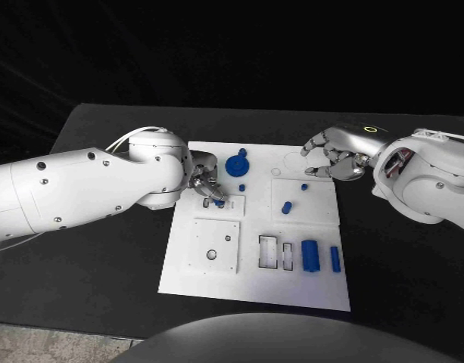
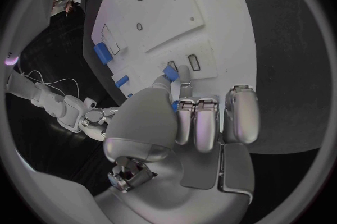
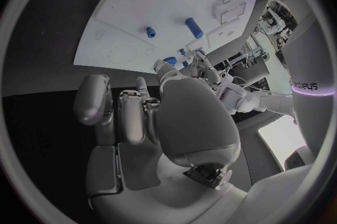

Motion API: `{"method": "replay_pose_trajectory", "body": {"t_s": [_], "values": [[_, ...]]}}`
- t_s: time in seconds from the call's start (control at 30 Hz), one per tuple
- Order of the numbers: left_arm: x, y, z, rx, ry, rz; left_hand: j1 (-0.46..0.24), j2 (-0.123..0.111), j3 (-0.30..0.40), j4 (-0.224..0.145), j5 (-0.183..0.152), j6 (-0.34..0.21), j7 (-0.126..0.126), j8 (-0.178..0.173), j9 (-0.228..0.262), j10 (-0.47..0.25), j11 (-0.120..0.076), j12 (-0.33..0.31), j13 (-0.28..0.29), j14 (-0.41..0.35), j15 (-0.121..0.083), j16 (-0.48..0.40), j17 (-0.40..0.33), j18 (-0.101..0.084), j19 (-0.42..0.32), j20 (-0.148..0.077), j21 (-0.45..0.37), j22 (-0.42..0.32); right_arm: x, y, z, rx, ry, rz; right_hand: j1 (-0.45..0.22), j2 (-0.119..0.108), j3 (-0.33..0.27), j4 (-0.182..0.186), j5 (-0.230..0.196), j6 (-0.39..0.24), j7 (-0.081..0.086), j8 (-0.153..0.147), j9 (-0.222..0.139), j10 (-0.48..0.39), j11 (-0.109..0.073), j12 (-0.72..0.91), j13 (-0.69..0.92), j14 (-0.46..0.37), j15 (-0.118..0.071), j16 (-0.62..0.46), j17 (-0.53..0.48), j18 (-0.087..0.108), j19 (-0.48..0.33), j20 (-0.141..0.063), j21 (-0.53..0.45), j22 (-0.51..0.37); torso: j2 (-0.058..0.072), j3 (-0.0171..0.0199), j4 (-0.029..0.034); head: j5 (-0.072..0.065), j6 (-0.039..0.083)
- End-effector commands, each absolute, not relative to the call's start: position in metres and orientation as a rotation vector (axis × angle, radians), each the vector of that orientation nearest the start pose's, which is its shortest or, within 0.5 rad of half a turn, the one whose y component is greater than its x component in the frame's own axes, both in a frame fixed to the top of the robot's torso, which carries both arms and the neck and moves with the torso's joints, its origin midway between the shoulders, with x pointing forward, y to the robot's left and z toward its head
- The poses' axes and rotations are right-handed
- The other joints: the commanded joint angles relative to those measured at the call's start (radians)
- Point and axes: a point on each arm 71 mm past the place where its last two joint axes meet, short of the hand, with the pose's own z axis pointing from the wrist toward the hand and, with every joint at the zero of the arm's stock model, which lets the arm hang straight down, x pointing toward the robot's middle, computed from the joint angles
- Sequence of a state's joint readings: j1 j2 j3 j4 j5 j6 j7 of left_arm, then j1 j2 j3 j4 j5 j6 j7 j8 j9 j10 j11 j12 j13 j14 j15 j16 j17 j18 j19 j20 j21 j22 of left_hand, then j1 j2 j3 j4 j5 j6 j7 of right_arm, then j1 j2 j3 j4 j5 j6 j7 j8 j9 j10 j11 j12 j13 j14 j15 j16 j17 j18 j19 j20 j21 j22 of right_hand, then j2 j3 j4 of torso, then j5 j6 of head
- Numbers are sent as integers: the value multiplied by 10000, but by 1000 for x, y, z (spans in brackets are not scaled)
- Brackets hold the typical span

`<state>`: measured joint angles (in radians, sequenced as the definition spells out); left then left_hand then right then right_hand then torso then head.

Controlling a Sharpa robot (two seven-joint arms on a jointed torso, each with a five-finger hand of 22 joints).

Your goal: Assemble the parts on the task board

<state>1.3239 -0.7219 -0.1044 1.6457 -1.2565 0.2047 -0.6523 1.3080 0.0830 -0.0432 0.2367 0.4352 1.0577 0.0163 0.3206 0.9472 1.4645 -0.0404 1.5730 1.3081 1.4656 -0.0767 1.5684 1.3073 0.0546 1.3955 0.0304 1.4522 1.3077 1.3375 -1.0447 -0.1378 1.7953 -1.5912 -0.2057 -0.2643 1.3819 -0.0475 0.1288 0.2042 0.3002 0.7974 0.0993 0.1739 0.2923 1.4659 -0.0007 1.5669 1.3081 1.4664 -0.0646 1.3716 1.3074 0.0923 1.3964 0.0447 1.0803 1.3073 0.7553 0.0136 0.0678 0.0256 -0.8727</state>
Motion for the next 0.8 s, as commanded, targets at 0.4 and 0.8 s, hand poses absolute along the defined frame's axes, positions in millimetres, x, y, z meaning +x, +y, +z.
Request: {"method": "replay_pose_trajectory", "body": {"t_s": [0.4, 0.8], "values": [[459, 132, -184, 2543, 22660, -2666, 341, -335, 616, -184, -660, 31, 23, -345, 52, 1063, -2, -22, 2627, 1052, -23, 24, 2635, 1, -88, 44, -123, 886, 440, -222, -148, -3072, 17306, 4493, 128, -30, 25, -91, 40, 53, -6, -66, -28, 1037, 28, 28, 2617, 419, 17, -82, 50, 68, -80, 27, -87, 1012, 0, -1, 4, 24, 1], [458, 131, -185, 2704, 22767, -2627, 320, -387, 741, -171, -844, 50, 37, -424, 51, 1063, 9, -22, 2627, 1052, -13, 24, 2635, 10, -115, 49, -154, 869, 440, -222, -150, -3075, 17389, 4483, 133, -29, 29, -97, 40, 54, -5, -67, -31, 1032, 29, 23, 2614, 416, 17, -91, 41, 70, -85, 27, -102, 1008, 4, -5, 11, 37, 1]]}}
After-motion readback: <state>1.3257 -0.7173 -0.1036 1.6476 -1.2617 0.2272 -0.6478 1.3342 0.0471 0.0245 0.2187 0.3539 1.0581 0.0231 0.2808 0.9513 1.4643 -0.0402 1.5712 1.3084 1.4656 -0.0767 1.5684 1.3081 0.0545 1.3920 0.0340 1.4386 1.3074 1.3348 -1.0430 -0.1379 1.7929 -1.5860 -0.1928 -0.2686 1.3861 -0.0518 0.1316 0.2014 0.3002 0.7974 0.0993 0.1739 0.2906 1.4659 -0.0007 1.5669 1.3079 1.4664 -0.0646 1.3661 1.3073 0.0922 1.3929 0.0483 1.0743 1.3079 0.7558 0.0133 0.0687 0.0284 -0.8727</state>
